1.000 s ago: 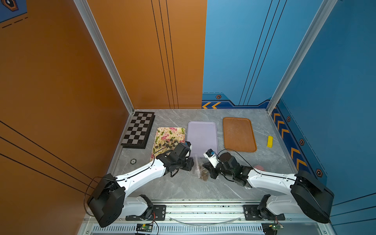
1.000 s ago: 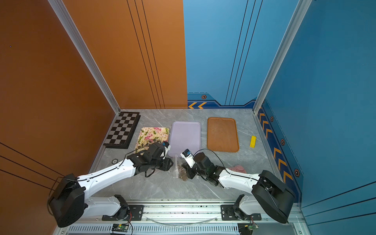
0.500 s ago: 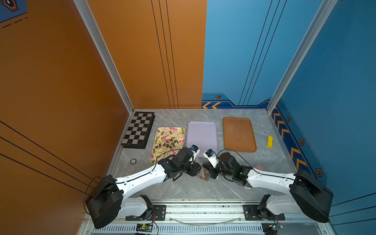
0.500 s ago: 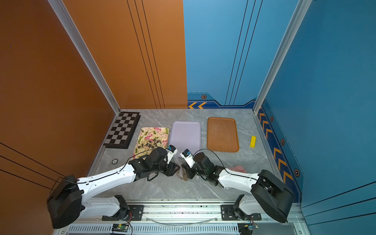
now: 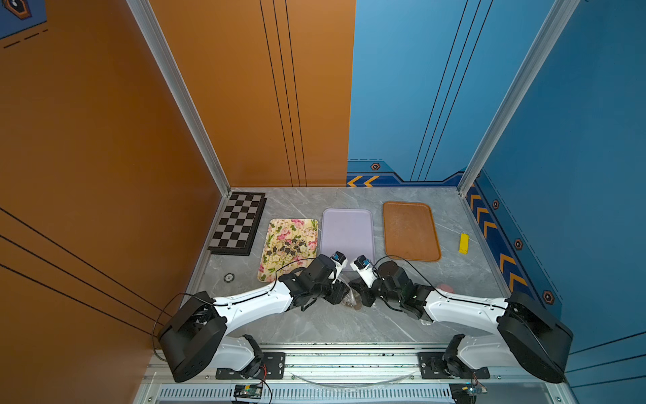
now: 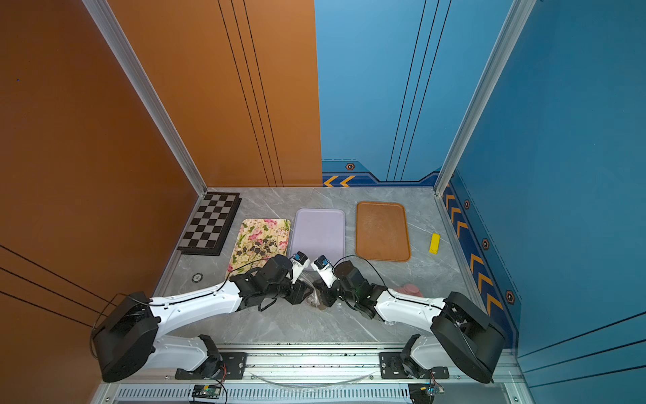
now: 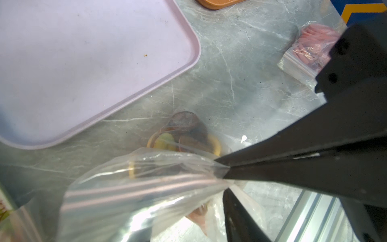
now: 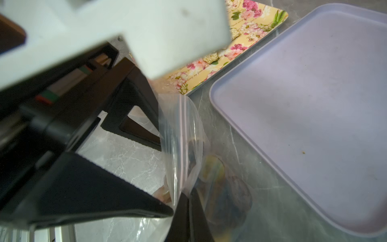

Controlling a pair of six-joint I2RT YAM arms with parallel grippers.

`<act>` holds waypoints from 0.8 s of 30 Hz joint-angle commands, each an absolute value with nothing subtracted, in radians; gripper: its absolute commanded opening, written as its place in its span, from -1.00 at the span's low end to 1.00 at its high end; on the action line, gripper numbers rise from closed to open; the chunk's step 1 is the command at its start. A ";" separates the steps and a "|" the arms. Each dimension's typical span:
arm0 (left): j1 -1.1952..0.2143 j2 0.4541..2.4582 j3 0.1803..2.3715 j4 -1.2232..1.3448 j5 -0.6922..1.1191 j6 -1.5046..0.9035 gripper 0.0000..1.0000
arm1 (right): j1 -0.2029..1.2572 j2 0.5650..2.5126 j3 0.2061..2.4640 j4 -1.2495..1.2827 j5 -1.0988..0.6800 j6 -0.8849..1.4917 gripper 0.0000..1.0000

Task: Pour cookies out of the ziploc bag
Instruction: Open the ziploc bag at the center of the board.

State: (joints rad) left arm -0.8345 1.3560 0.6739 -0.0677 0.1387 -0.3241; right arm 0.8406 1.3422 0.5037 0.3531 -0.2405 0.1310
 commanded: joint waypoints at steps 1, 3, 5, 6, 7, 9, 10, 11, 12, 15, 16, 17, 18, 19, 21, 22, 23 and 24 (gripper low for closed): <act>-0.840 1.374 0.639 -0.044 0.132 -0.289 0.03 | 0.831 1.315 0.488 0.386 -0.274 0.144 -1.00; -0.838 1.382 0.639 -0.027 0.131 -0.284 0.01 | 0.829 1.313 0.486 0.386 -0.276 0.147 -1.00; -0.828 1.391 0.649 -0.017 0.135 -0.282 -0.02 | 0.827 1.313 0.486 0.387 -0.279 0.147 -1.00; -0.827 1.395 0.656 -0.012 0.139 -0.280 -0.03 | 0.828 1.313 0.486 0.388 -0.280 0.149 -1.00; -0.826 1.400 0.665 -0.006 0.145 -0.275 -0.03 | 0.828 1.315 0.486 0.391 -0.280 0.151 -1.00; -0.828 1.406 0.681 -0.002 0.150 -0.269 -0.03 | 0.827 1.319 0.489 0.394 -0.285 0.153 -1.00; -0.831 1.410 0.688 -0.001 0.149 -0.264 -0.03 | 0.827 1.321 0.491 0.394 -0.287 0.153 -1.00; -0.834 1.413 0.694 0.000 0.146 -0.261 -0.03 | 0.827 1.322 0.490 0.394 -0.288 0.155 -1.00; -0.834 1.417 0.699 0.000 0.143 -0.258 -0.03 | 0.828 1.324 0.491 0.395 -0.290 0.155 -1.00; -0.837 1.432 0.714 0.003 0.127 -0.250 -0.09 | 0.828 1.328 0.492 0.397 -0.298 0.157 -1.00; -0.837 1.436 0.720 0.003 0.126 -0.249 -0.18 | 0.827 1.332 0.495 0.400 -0.303 0.158 -1.00; -0.839 1.441 0.722 0.005 0.127 -0.247 -0.30 | 0.827 1.334 0.496 0.397 -0.306 0.158 -1.00; -0.841 1.444 0.724 0.008 0.128 -0.247 -0.40 | 0.828 1.337 0.496 0.397 -0.308 0.158 -1.00; -0.842 1.447 0.724 0.011 0.129 -0.248 -0.50 | 0.828 1.339 0.496 0.399 -0.308 0.158 -1.00; -0.845 1.453 0.726 0.012 0.129 -0.247 -0.72 | 0.827 1.338 0.495 0.401 -0.308 0.159 -1.00; -0.846 1.453 0.725 0.013 0.125 -0.248 -0.83 | 0.828 1.335 0.494 0.401 -0.307 0.160 -1.00; -0.848 1.449 0.723 0.016 0.122 -0.249 -0.94 | 0.827 1.332 0.494 0.401 -0.305 0.160 -1.00; -0.849 1.445 0.719 0.018 0.118 -0.251 -1.00 | 0.828 1.329 0.492 0.400 -0.303 0.162 -1.00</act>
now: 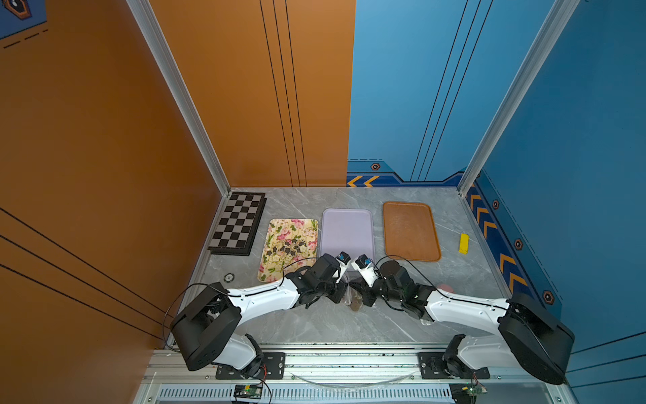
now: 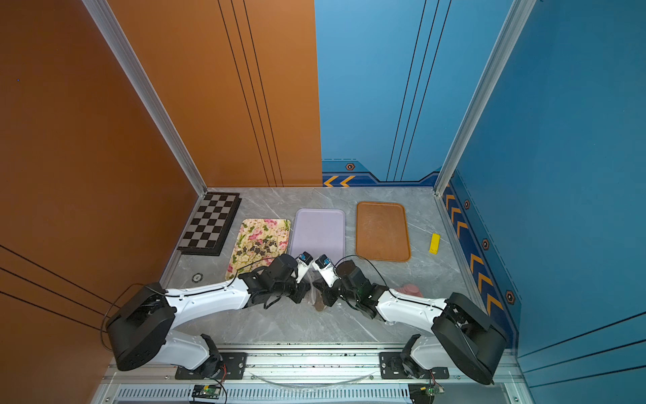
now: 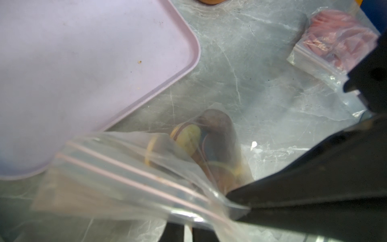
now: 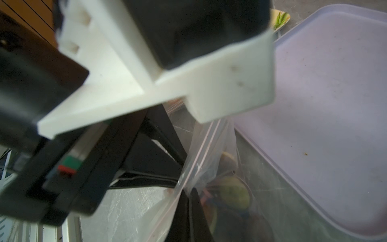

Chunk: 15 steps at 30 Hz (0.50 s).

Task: Pour cookies out of the ziploc bag
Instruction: Open the ziploc bag at the center of the board.

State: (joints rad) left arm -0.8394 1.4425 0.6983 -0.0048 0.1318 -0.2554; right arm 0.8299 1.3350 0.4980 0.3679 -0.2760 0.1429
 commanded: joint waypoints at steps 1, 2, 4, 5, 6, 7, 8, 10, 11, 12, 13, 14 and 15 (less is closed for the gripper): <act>-0.851 1.439 0.714 0.018 0.110 -0.253 -1.00 | 0.826 1.323 0.492 0.397 -0.296 0.161 -1.00; -0.851 1.429 0.710 0.017 0.101 -0.257 -1.00 | 0.826 1.315 0.490 0.389 -0.278 0.164 -1.00; -0.851 1.407 0.695 0.017 0.081 -0.269 -1.00 | 0.822 1.297 0.492 0.352 -0.235 0.174 -1.00; -0.851 1.395 0.685 0.017 0.067 -0.278 -1.00 | 0.818 1.280 0.493 0.326 -0.210 0.180 -1.00; -0.851 1.383 0.675 0.017 0.053 -0.286 -1.00 | 0.816 1.265 0.492 0.305 -0.183 0.188 -1.00; -0.851 1.371 0.664 0.017 0.032 -0.298 -1.00 | 0.814 1.246 0.491 0.278 -0.158 0.195 -1.00; -0.849 1.360 0.654 0.013 0.009 -0.310 -1.00 | 0.810 1.226 0.488 0.255 -0.143 0.203 -1.00; -0.848 1.349 0.635 0.012 -0.017 -0.323 -1.00 | 0.805 1.188 0.485 0.210 -0.122 0.216 -1.00; -0.848 1.345 0.627 0.013 -0.029 -0.330 -1.00 | 0.804 1.171 0.482 0.190 -0.112 0.221 -1.00; -0.847 1.345 0.623 0.014 -0.034 -0.333 -1.00 | 0.801 1.159 0.483 0.173 -0.108 0.221 -1.00; -0.848 1.345 0.618 0.014 -0.034 -0.333 -1.00 | 0.802 1.145 0.480 0.159 -0.101 0.222 -1.00; -0.849 1.345 0.615 0.015 -0.036 -0.334 -1.00 | 0.799 1.135 0.475 0.150 -0.097 0.221 -1.00; -0.849 1.345 0.613 0.017 -0.033 -0.335 -1.00 | 0.796 1.127 0.470 0.148 -0.097 0.221 -1.00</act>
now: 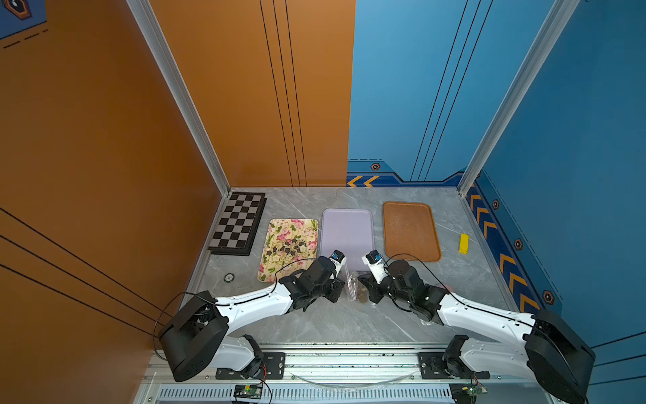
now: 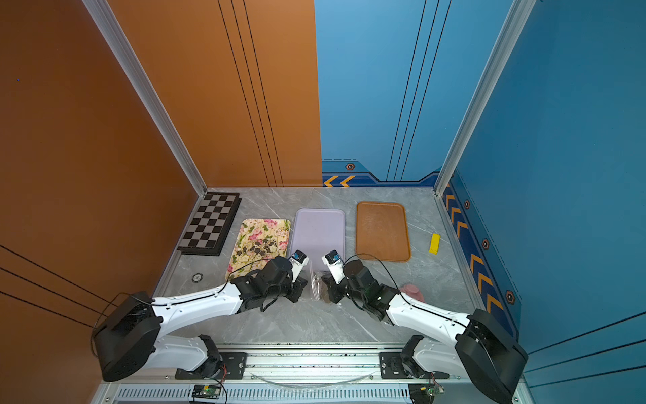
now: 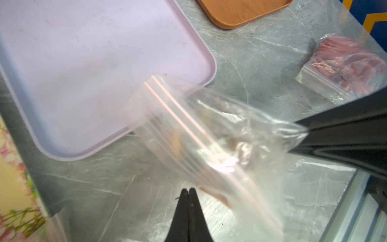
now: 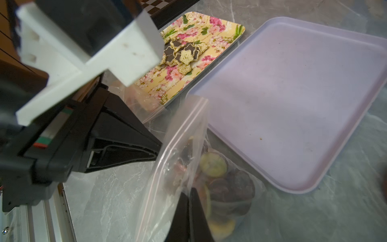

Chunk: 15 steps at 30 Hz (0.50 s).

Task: Pour cookies out of the ziploc bag
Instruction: Open the ziploc bag at the center of the board.

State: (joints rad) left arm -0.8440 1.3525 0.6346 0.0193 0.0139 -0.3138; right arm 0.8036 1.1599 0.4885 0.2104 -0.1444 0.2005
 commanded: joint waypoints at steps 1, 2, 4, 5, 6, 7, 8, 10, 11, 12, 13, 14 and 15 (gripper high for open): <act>-0.852 1.343 0.611 0.022 -0.025 -0.330 -1.00 | 0.791 1.122 0.461 0.149 -0.098 0.221 -1.00; -0.853 1.341 0.609 0.024 -0.027 -0.328 -1.00 | 0.786 1.122 0.455 0.151 -0.100 0.222 -1.00; -0.856 1.336 0.603 0.034 -0.014 -0.318 -1.00 | 0.770 1.125 0.441 0.167 -0.124 0.221 -1.00; -0.857 1.337 0.602 0.043 0.011 -0.302 -1.00 | 0.762 1.129 0.435 0.181 -0.155 0.219 -1.00; -0.860 1.340 0.601 0.054 0.041 -0.286 -1.00 | 0.753 1.134 0.428 0.204 -0.203 0.216 -1.00; -0.860 1.347 0.603 0.057 0.069 -0.272 -0.91 | 0.747 1.141 0.427 0.222 -0.252 0.212 -1.00; -0.862 1.353 0.605 0.066 0.107 -0.255 -0.61 | 0.748 1.148 0.429 0.228 -0.280 0.209 -1.00; -0.872 1.372 0.606 0.097 0.173 -0.220 -0.12 | 0.747 1.166 0.440 0.236 -0.323 0.206 -1.00; -0.878 1.384 0.608 0.105 0.169 -0.210 -0.05 | 0.747 1.170 0.440 0.248 -0.340 0.206 -1.00; -0.882 1.403 0.613 0.107 0.153 -0.206 -0.04 | 0.748 1.174 0.440 0.260 -0.353 0.208 -1.00; -0.882 1.420 0.618 0.108 0.144 -0.203 -0.04 | 0.749 1.178 0.439 0.268 -0.361 0.210 -1.00; -0.882 1.431 0.621 0.117 0.142 -0.201 -0.05 | 0.749 1.181 0.439 0.271 -0.364 0.212 -1.00; -0.882 1.439 0.621 0.135 0.136 -0.202 -0.05 | 0.750 1.182 0.439 0.272 -0.366 0.212 -1.00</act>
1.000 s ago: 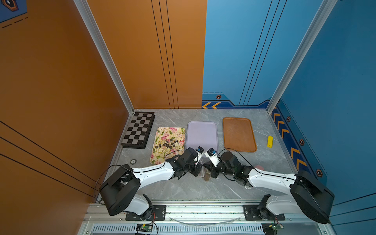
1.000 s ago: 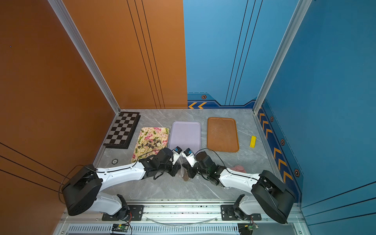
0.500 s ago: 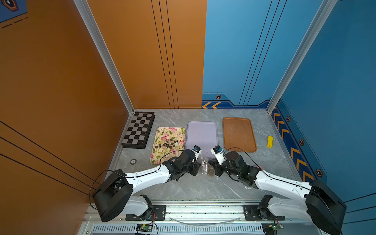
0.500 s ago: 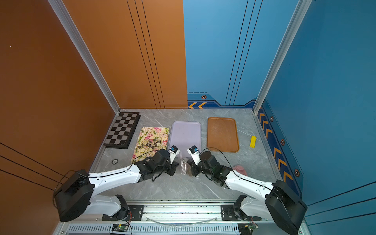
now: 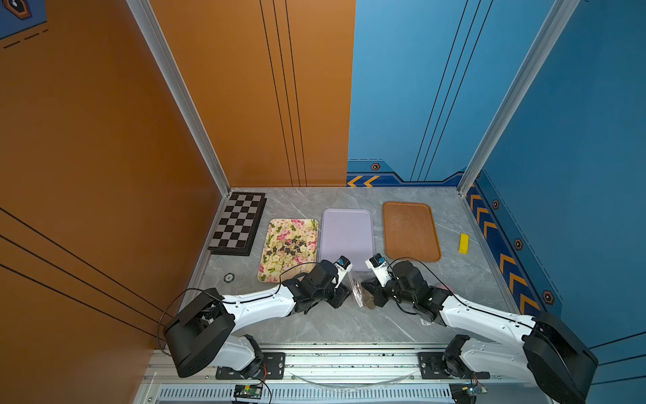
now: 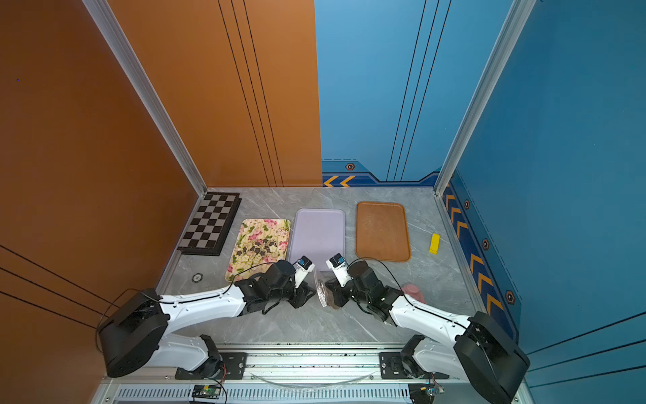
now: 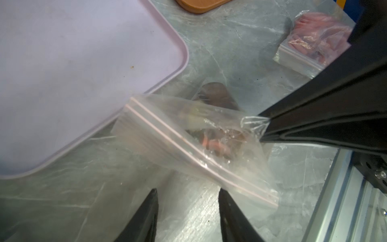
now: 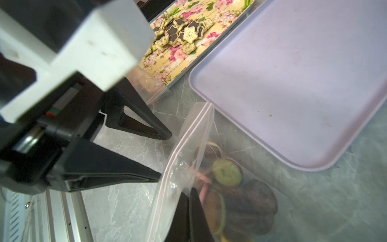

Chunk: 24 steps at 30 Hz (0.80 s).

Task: Pour cookies out of the ziploc bag
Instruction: Open the ziploc bag at the center of the board.

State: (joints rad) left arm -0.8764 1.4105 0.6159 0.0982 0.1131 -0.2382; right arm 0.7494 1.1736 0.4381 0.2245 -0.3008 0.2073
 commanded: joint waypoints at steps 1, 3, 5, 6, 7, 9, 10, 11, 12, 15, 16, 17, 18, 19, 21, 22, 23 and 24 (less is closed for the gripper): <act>-0.882 1.448 0.621 0.148 0.127 -0.204 -0.05 | 0.750 1.183 0.438 0.272 -0.371 0.212 -1.00; -0.885 1.460 0.627 0.148 0.105 -0.203 -0.03 | 0.750 1.178 0.437 0.271 -0.367 0.210 -1.00; -0.884 1.467 0.628 0.157 0.107 -0.196 0.00 | 0.750 1.173 0.434 0.272 -0.368 0.209 -1.00; -0.885 1.468 0.624 0.171 0.129 -0.188 0.01 | 0.749 1.172 0.433 0.272 -0.367 0.209 -1.00; -0.886 1.467 0.617 0.194 0.164 -0.176 0.04 | 0.749 1.172 0.432 0.271 -0.367 0.208 -1.00; -0.893 1.456 0.598 0.254 0.214 -0.165 0.08 | 0.747 1.178 0.435 0.275 -0.370 0.207 -1.00; -0.898 1.449 0.590 0.282 0.232 -0.159 0.10 | 0.747 1.184 0.437 0.277 -0.374 0.209 -1.00; -0.903 1.444 0.587 0.292 0.235 -0.151 0.11 | 0.746 1.190 0.440 0.279 -0.377 0.209 -1.00; -0.908 1.441 0.588 0.296 0.232 -0.142 0.13 | 0.747 1.198 0.444 0.281 -0.382 0.210 -1.00; -0.914 1.442 0.595 0.295 0.208 -0.124 0.17 | 0.748 1.216 0.454 0.285 -0.401 0.214 -1.00; -0.914 1.446 0.598 0.295 0.197 -0.123 0.17 | 0.750 1.221 0.457 0.288 -0.406 0.216 -1.00; -0.913 1.453 0.600 0.296 0.196 -0.120 0.17 | 0.750 1.225 0.459 0.291 -0.410 0.217 -1.00; -0.915 1.458 0.601 0.295 0.195 -0.114 0.16 | 0.753 1.229 0.460 0.294 -0.414 0.219 -1.00; -0.919 1.460 0.603 0.295 0.188 -0.112 0.16 | 0.755 1.235 0.463 0.295 -0.414 0.221 -1.00; -0.933 1.461 0.604 0.295 0.160 -0.102 0.13 | 0.760 1.245 0.468 0.297 -0.413 0.221 -1.00; -0.944 1.459 0.604 0.295 0.139 -0.097 0.07 | 0.760 1.249 0.470 0.297 -0.411 0.221 -1.00; -0.952 1.457 0.603 0.296 0.126 -0.092 -0.02 | 0.761 1.252 0.471 0.300 -0.412 0.221 -1.00; -0.958 1.457 0.603 0.295 0.114 -0.091 -0.13 | 0.762 1.255 0.472 0.305 -0.413 0.223 -1.00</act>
State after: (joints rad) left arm -0.9325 1.4590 0.6037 0.2619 0.1516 -0.1196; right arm 0.7525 1.2415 0.4400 0.2714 -0.3828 0.2100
